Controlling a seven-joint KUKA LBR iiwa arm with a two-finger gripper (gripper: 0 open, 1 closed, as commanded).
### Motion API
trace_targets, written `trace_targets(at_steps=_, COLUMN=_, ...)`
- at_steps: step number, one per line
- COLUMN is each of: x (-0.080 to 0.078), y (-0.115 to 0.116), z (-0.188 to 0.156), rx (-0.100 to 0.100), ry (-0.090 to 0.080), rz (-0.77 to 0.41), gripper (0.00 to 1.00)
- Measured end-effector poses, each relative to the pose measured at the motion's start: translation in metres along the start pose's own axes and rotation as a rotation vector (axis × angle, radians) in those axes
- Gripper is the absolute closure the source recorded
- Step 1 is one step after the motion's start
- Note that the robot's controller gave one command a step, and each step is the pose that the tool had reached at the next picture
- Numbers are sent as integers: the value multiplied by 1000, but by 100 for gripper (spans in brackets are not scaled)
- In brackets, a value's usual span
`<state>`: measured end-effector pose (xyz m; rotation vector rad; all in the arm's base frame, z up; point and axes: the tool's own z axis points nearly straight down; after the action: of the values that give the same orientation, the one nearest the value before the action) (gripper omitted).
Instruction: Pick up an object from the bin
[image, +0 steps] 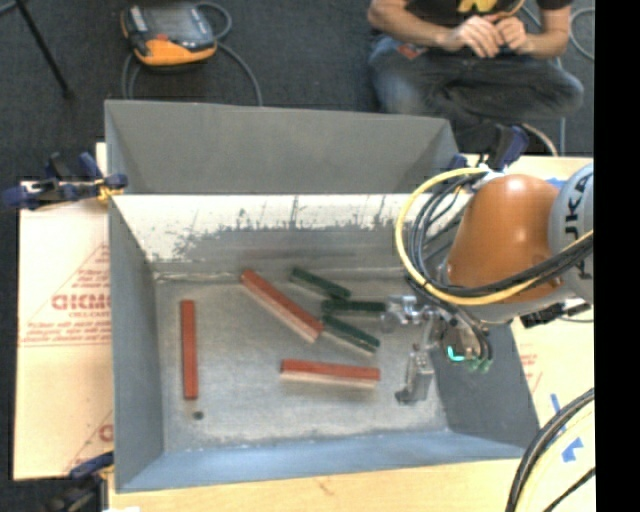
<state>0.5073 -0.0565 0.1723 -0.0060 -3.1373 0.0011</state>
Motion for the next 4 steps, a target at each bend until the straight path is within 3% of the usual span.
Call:
trace_targets(at_steps=1, x=-1, y=0, z=-2, rx=0, ry=-3, rz=0, gripper=0)
trace_targets(at_steps=2, x=-11, y=2, z=-4, rx=1, ry=-6, rz=-46, gripper=0)
trace_targets(at_steps=3, x=-9, y=11, z=34, rx=1, ry=-18, rz=-69, gripper=0)
trace_targets(at_steps=4, x=11, y=2, z=95, rx=0, ry=-7, rz=133, gripper=100)
